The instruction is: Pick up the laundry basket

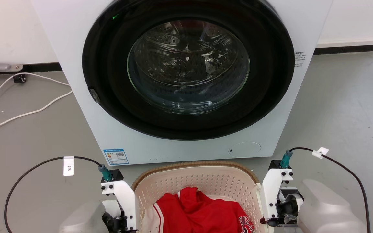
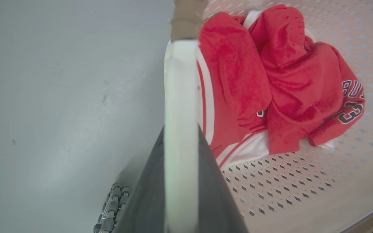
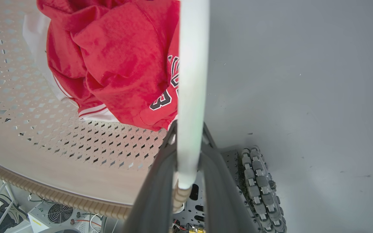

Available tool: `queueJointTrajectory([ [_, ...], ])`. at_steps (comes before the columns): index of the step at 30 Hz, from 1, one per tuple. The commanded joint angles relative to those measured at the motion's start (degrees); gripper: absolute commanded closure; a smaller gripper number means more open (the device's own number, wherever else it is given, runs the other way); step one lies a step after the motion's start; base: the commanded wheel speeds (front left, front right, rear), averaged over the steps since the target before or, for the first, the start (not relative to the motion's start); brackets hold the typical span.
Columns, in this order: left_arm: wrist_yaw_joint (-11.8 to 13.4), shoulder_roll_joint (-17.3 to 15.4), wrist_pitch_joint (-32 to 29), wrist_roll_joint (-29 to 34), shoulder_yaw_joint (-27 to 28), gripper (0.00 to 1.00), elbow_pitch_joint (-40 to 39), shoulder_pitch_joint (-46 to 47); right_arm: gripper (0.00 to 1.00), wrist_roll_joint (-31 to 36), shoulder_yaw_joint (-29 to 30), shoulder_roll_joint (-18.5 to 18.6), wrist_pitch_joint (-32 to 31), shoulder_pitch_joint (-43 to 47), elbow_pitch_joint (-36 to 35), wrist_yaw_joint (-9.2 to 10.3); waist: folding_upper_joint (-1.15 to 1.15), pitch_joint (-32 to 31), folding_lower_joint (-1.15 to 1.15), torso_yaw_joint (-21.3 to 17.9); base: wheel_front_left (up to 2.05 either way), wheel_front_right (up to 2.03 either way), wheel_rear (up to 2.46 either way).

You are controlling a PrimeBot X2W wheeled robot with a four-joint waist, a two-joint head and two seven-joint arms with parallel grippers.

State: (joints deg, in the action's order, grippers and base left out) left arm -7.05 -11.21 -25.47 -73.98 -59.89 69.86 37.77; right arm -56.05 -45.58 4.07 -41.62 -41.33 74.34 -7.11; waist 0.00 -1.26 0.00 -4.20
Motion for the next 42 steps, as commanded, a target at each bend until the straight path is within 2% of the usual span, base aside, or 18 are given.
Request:
queueJointTrajectory([
  [1, -0.79, 2.39, 0.25, -0.79, -0.05, 1.0, -1.24, 0.97, 1.0, -0.34, 0.3, -2.22, 0.05, 0.32, -0.94, -0.7, 0.0, 0.0, 0.0, 0.0, 0.0, 0.0, 0.0],
  [42, -0.8, 2.37, 0.87, -2.1, -1.74, 1.0, -0.67, 1.33, 1.0, -0.2, 0.74, -2.22, -0.26, 0.66, -0.94, -0.7, 0.0, -0.06, 0.0, -0.12, 0.0, 0.0, 0.0],
])
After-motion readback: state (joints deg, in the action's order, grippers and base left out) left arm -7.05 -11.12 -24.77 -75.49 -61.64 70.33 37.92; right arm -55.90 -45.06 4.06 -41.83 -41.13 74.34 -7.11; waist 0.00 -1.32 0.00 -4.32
